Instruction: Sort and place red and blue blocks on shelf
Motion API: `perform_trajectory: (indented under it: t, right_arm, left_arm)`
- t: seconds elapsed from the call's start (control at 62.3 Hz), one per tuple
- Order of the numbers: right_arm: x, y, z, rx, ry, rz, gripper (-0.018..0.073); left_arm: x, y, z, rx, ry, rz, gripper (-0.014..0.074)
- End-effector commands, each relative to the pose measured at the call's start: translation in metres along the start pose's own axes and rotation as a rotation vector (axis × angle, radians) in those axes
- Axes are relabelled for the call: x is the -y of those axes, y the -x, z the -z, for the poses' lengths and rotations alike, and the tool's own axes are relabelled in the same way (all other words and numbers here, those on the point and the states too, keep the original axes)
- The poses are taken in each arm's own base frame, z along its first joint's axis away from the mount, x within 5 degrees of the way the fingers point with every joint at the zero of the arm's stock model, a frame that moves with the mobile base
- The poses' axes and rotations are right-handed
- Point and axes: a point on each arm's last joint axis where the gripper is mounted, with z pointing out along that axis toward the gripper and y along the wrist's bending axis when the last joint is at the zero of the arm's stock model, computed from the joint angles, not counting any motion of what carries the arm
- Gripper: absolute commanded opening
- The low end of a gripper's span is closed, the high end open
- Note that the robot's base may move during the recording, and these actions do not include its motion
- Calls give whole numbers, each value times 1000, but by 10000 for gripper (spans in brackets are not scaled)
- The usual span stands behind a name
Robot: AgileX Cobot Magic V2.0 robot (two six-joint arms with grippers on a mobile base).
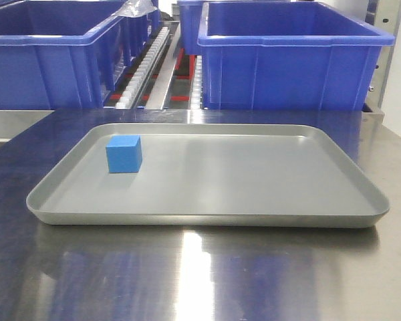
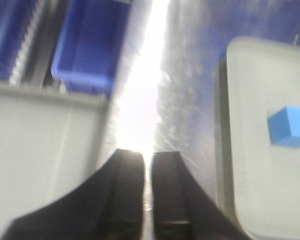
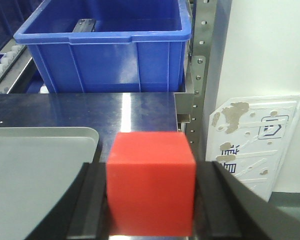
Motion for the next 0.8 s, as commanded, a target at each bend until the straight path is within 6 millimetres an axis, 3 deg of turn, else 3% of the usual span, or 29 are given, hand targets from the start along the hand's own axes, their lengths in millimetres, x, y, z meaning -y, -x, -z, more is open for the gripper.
perform_trajectory:
  t: [0.0,0.096,0.16,0.289,0.497,0.626,0.786]
  right_arm:
    - [-1,17,3,112,2,17,52]
    - [-1,17,3,112,2,17,52]
    - [-1,17,3,112,2,17,52]
    - [-1,17,3,112,2,17,52]
    - [-1,17,3,112,2,17,52]
    - [-1,17,3,112,2,17,52]
    - [-1,17,3,112,2,17,52]
  left_arm:
    - [22,30,-9,8,-21,-13,348]
    - [45,45,-27,-73,-31,-43,493]
    - [63,53,-41,-144,-25,-26,545]
    - [96,65,-67,-245,-7,28,549]
    - [141,77,-90,-262,-48,-3,549]
    - [156,79,-99,-279,-53,-23,549]
    - [161,73,-114,-320,-31,-23,549]
